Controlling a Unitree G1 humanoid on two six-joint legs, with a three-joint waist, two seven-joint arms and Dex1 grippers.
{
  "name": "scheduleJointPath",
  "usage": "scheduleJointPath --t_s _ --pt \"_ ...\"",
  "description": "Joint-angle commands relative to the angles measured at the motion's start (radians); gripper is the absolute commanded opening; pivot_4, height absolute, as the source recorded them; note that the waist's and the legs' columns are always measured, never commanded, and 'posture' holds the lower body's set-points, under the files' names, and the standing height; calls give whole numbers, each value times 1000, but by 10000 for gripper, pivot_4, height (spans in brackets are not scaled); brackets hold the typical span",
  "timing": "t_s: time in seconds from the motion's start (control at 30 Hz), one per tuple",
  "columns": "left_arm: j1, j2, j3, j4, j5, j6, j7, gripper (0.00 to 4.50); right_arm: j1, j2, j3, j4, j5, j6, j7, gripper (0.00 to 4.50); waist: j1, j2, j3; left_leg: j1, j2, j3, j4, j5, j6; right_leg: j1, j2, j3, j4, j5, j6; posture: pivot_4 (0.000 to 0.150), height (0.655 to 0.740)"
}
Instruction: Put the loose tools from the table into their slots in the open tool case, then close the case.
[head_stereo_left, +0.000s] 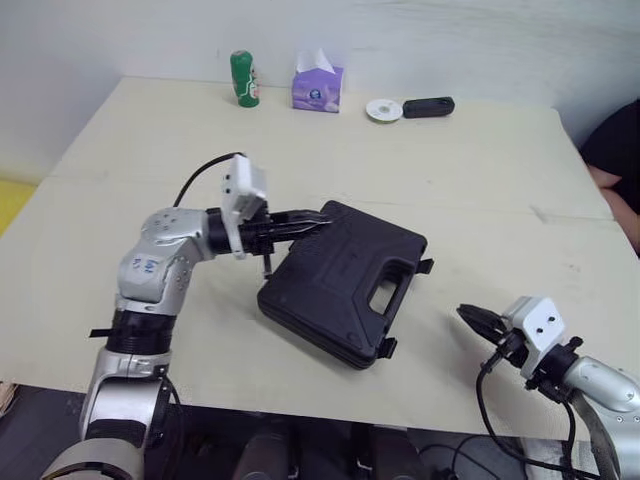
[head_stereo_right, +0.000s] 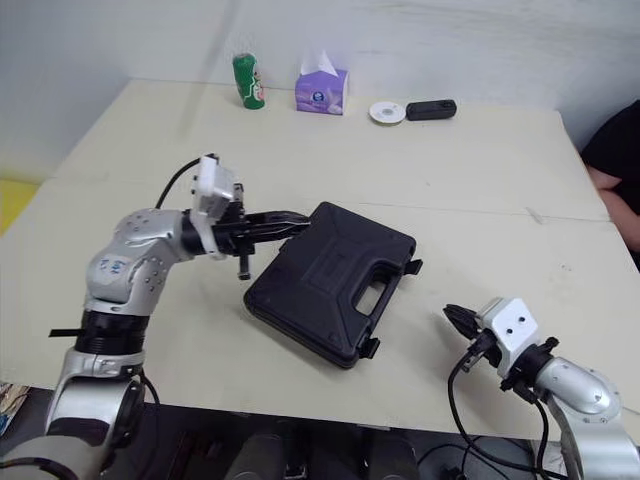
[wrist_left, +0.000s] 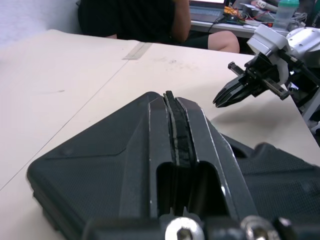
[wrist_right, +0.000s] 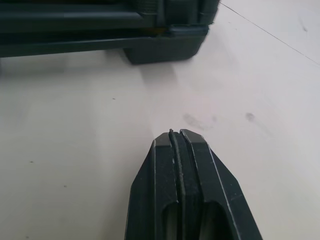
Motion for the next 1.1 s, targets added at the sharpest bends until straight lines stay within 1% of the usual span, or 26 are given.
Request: scheduleJointPath --t_s 0.03,0.17,0.23,0.27,0.4,0.53,0.63,0.7,0.77,0.93,1.1 --pt "-108 -30 -103 4 58 77 40 261 -42 11 -27 -13 32 4 -33 0 1 0 0 -1 0 0 1 0 0 0 2 0 0 0 0 1500 7400" --pt "-169 -83 -179 84 115 33 37 261 -80 19 -3 3 25 11 -52 0 -2 1 0 0 1 0 0 0 0 0 3 1 -1 0 0 1500 7400" --pt "-201 -126 -242 182 197 -54 51 261 -108 35 14 9 22 18 -73 0 0 1 0 0 1 0 0 1 -1 0 3 1 -1 0 0 1500 7400" --pt "-216 -152 -256 228 219 -69 63 261 -120 40 22 8 20 25 -82 0 0 1 0 0 1 0 0 1 -1 0 3 1 -1 0 0 1500 7400" --pt "-267 -243 -256 382 259 -124 98 261 -159 51 49 25 8 34 -101 0 1 1 0 -2 1 0 1 2 0 -1 2 1 -1 0 0 1500 7400" --pt "-283 -304 -260 494 289 -156 112 261 -170 54 72 23 1 42 -113 0 1 1 1 -3 1 0 0 2 0 -2 2 0 -2 0 0 1500 7400" --pt "-284 -327 -276 573 341 -188 148 261 -168 58 86 23 -6 39 -120 0 0 1 1 -3 1 0 1 3 0 -2 2 0 -2 0 0 1500 7400" --pt "-278 -342 -273 607 352 -173 152 261 -169 64 90 18 -7 42 -128 0 0 1 1 -3 1 0 1 3 0 -2 1 0 -1 0 0 1500 7400" --pt "-261 -343 -297 618 371 -156 130 261 -170 67 95 13 -8 45 -134 0 0 2 1 -3 1 0 1 3 0 -1 0 0 -1 0 1 1500 7400" --pt "-198 -358 -355 674 441 -138 149 261 -184 79 123 15 -17 46 -151 0 1 2 -2 -1 1 -1 1 2 0 0 -1 0 -1 0 0 1500 7400" --pt "-172 -372 -359 721 471 -155 160 261 -208 79 149 40 -21 63 -149 0 2 1 -15 1 1 -2 1 1 0 3 -3 0 -4 0 0 1500 7400"
